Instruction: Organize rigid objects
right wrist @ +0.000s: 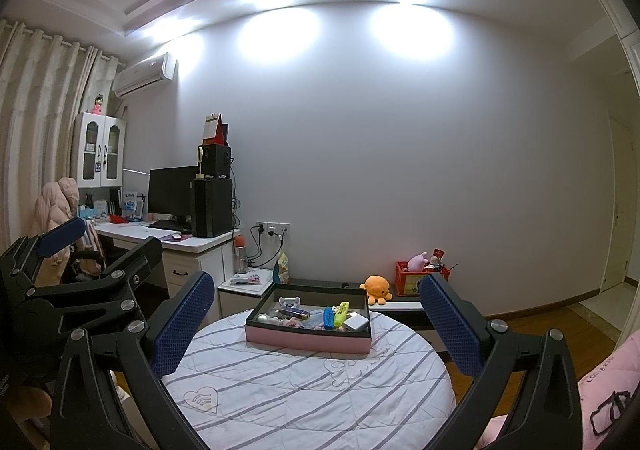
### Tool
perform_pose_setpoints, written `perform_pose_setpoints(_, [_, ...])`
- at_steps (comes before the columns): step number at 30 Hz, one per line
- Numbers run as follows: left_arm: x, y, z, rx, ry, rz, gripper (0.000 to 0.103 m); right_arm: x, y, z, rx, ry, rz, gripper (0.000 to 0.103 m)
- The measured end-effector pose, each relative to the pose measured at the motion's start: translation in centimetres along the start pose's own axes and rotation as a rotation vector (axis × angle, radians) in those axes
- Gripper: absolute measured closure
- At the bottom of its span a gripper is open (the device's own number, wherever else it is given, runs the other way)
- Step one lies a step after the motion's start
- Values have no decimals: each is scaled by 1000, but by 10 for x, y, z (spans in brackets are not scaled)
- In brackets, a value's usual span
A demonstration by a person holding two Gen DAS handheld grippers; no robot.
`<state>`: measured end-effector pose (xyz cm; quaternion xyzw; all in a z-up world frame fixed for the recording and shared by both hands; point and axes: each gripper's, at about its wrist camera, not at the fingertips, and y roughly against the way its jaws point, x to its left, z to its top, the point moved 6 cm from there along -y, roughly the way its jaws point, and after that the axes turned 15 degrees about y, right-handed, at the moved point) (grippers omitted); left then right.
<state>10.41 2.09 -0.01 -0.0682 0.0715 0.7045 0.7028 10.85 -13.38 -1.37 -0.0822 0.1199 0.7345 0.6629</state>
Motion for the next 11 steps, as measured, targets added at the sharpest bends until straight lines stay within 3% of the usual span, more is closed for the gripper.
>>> perform_pose_setpoints(11, [0,-2,-3,3,0,2,0,0,-3,-1,4,0,0,0])
